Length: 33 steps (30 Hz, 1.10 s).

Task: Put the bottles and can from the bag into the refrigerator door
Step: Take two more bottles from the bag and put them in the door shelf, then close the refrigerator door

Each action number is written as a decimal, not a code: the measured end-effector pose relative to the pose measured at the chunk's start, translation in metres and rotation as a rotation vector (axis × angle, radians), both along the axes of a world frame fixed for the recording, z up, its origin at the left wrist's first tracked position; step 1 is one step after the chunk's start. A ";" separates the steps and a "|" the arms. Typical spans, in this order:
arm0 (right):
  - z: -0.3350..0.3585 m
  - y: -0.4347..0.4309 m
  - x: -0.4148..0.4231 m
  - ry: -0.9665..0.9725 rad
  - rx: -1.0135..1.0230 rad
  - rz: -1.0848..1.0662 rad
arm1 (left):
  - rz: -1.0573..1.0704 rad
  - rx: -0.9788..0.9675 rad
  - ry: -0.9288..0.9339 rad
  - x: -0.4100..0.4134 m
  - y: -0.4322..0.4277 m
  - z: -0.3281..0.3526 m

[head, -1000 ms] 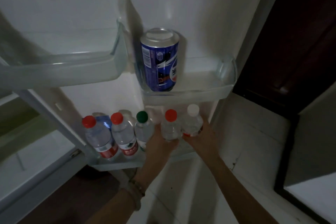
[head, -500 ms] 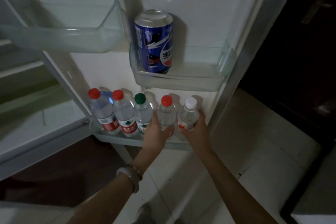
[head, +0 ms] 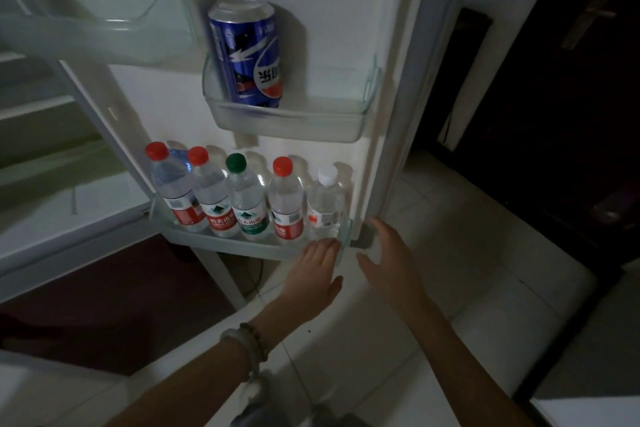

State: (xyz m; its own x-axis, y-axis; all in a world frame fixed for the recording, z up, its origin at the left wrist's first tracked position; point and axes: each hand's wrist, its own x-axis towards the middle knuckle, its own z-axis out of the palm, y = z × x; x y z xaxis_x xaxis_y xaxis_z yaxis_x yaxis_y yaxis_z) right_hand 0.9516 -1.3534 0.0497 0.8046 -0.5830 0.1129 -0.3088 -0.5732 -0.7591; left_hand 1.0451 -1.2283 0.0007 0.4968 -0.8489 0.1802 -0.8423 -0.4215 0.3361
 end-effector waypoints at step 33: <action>0.025 0.158 -0.112 -0.268 -0.082 -0.036 | 0.260 0.040 -0.001 -0.095 0.210 -0.028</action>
